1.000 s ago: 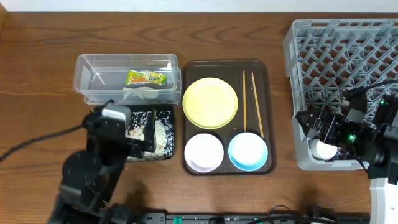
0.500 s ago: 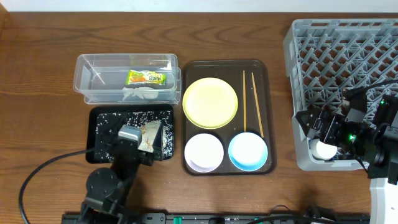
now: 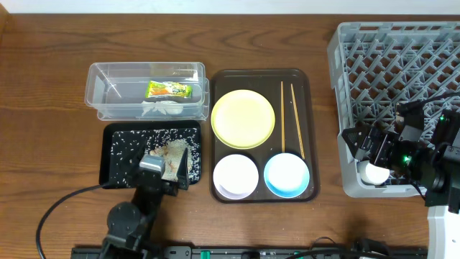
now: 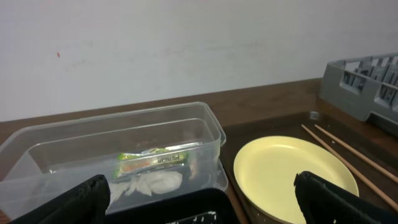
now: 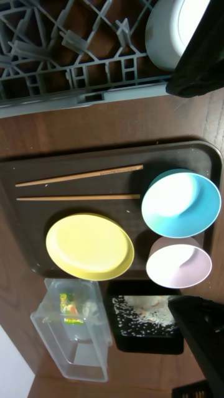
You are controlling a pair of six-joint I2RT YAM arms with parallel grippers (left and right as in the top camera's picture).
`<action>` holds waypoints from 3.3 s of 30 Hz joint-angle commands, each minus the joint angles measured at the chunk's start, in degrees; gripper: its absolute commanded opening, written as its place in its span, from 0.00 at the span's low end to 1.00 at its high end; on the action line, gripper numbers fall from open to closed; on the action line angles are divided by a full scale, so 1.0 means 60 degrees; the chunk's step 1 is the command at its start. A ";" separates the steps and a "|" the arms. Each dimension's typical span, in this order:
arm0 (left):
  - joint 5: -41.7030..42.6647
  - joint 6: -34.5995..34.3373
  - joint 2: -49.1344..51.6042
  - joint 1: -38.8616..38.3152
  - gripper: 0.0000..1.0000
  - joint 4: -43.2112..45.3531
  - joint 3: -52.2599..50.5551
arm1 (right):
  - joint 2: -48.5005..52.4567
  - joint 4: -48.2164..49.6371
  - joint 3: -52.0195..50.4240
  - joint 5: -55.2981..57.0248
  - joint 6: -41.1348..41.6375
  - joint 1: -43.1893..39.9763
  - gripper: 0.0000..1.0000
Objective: Sort waste into correct bins and load items into the dishwasher rack
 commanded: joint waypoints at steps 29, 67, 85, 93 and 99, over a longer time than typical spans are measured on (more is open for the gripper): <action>0.0011 0.0015 -0.0590 0.0051 0.97 -0.0280 -0.1213 | -0.0025 0.0018 0.0095 -0.0040 -0.0029 0.0073 0.99; 0.0011 0.0015 -0.0590 0.0051 0.97 -0.0277 -0.1213 | 0.0087 0.0517 0.0095 0.0805 0.1104 0.3486 0.84; 0.0011 0.0015 -0.0590 0.0051 0.97 -0.0277 -0.1213 | 0.3614 -0.0761 -0.0080 0.6601 0.5391 0.7796 0.61; 0.0015 0.0015 -0.0590 0.0051 0.97 -0.0277 -0.1213 | 0.5049 0.0375 -0.1435 0.6084 0.5490 0.7748 0.52; 0.0011 0.0015 -0.0590 0.0051 0.97 -0.0280 -0.1213 | 0.5082 0.1599 -0.2448 0.5224 0.5359 0.7366 0.52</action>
